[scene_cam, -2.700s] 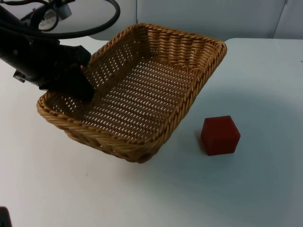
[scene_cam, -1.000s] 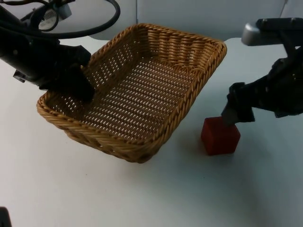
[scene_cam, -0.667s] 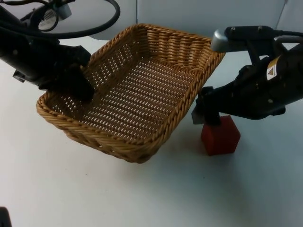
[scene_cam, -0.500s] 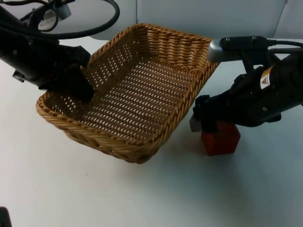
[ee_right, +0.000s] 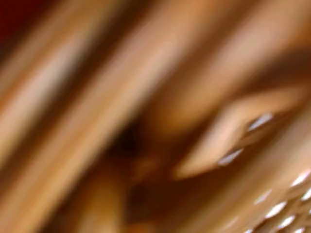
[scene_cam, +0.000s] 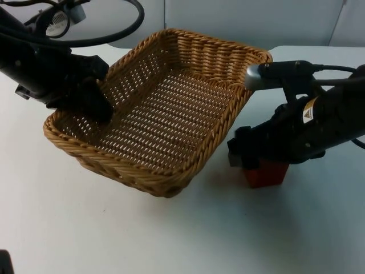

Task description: Pick up the basket with the left hand and place the cube into the basket with the right hand.

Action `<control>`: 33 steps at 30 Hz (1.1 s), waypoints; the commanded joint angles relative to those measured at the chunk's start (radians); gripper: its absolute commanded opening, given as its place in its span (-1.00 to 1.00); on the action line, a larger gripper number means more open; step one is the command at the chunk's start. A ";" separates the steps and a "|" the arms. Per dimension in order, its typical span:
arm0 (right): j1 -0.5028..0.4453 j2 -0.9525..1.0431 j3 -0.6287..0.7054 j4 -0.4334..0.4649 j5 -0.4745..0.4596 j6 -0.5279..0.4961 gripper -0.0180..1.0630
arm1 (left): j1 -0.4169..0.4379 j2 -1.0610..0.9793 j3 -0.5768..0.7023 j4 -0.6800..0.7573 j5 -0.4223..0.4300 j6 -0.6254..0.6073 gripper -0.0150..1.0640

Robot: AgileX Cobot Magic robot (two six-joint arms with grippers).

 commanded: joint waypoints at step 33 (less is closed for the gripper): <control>0.022 -0.503 -0.060 -0.139 -0.074 -0.006 -0.96 | 0.002 -0.013 -0.003 -0.031 0.017 -0.003 -0.97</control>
